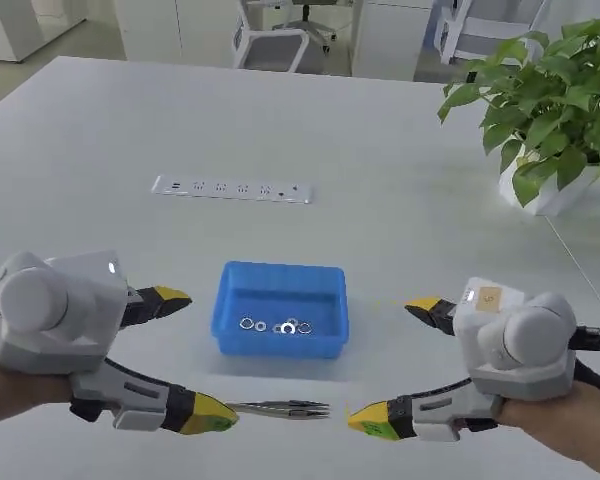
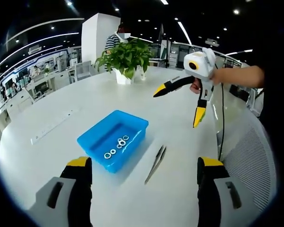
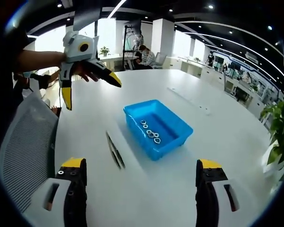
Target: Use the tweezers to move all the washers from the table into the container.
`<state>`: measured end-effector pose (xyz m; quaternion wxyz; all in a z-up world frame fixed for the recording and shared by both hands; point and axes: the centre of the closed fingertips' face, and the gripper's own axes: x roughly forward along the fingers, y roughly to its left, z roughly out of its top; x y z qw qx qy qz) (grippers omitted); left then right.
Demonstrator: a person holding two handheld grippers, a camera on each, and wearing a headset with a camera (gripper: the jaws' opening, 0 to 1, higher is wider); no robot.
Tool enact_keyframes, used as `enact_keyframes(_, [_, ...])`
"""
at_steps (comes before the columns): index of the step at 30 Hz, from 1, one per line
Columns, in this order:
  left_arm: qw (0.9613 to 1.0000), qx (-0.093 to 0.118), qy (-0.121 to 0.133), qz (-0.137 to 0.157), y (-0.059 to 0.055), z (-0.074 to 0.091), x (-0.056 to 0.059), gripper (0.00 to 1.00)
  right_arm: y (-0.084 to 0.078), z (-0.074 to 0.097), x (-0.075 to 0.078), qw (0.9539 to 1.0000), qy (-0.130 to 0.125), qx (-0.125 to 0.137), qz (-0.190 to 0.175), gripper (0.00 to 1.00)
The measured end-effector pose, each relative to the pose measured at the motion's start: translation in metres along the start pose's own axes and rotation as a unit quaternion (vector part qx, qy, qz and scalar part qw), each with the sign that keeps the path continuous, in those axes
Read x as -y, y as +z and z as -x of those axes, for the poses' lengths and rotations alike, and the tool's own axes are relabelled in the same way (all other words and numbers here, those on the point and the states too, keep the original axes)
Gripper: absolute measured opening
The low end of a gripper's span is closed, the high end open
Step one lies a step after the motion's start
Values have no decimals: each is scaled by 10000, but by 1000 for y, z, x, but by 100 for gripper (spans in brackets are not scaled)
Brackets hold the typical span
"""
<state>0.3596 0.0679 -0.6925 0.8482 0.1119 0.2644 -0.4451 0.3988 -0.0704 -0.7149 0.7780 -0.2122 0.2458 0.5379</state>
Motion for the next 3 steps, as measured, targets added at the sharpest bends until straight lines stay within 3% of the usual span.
enact_keyframes(3, [10000,-37,-21,-53,-2,1,1,99,0,1,0,10000,-4,26,16,100])
